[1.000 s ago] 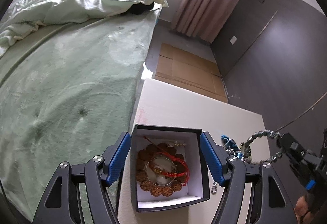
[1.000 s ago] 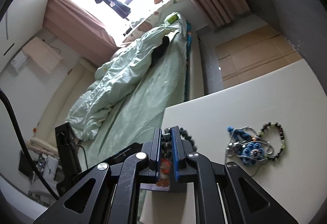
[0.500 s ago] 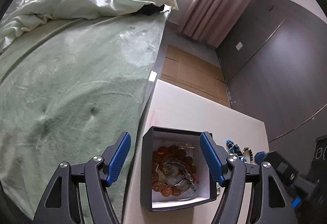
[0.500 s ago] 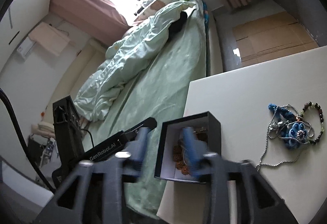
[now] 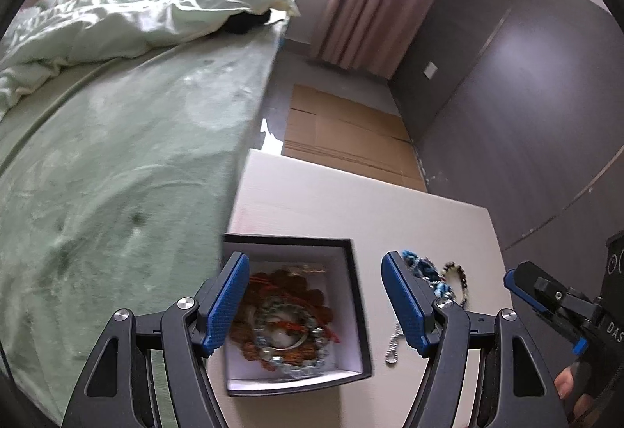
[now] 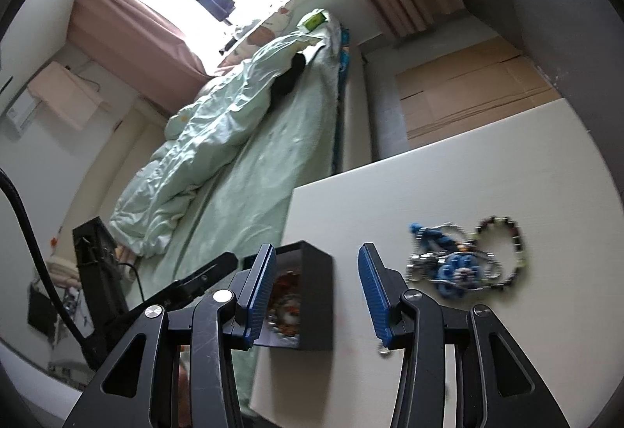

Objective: Organize jewelry
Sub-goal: 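Grasp the silver chain with blue knot cord using the left gripper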

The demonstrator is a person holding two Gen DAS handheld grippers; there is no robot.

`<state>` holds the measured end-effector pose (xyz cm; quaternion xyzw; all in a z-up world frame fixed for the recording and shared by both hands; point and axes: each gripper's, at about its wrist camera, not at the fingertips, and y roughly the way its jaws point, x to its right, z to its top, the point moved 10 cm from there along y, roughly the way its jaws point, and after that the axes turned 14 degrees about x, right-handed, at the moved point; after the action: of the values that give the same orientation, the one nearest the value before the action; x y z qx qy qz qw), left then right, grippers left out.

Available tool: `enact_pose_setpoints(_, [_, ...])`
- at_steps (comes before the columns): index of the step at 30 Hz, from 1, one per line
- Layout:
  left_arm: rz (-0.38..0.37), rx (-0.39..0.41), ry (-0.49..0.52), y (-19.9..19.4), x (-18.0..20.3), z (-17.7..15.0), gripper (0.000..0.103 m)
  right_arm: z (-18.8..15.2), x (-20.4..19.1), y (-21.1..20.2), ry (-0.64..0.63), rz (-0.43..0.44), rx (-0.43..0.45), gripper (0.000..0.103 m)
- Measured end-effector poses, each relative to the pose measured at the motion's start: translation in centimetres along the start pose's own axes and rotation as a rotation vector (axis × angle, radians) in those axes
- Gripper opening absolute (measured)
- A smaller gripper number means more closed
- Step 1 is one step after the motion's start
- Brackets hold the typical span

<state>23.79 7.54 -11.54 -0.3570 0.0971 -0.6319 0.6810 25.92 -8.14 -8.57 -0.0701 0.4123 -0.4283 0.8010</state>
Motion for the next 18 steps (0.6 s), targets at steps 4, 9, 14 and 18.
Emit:
enact_pose_setpoints(4, [-0.028, -0.001, 0.027, 0.4, 2.4, -0.4, 0.071, 0.2, 1.5, -0.8, -0.003, -0.028, -0.004, 0.045])
enact_pose_setpoints(9, [-0.059, -0.026, 0.077, 1.4, 5.5, -1.6, 0.071, 0.6, 3.7, -1.6, 0.035, -0.062, -0.005, 0.045])
enact_pose_setpoints(14, [-0.094, -0.056, 0.145, 2.6, 8.5, -2.9, 0.071, 1.2, 6.5, -2.7, 0.096, -0.103, 0.003, 0.045])
enact_pose_setpoints(18, [-0.107, -0.086, 0.197, 3.8, 10.2, -4.0, 0.071, 1.6, 8.2, -3.5, 0.133, -0.126, 0.015, 0.045])
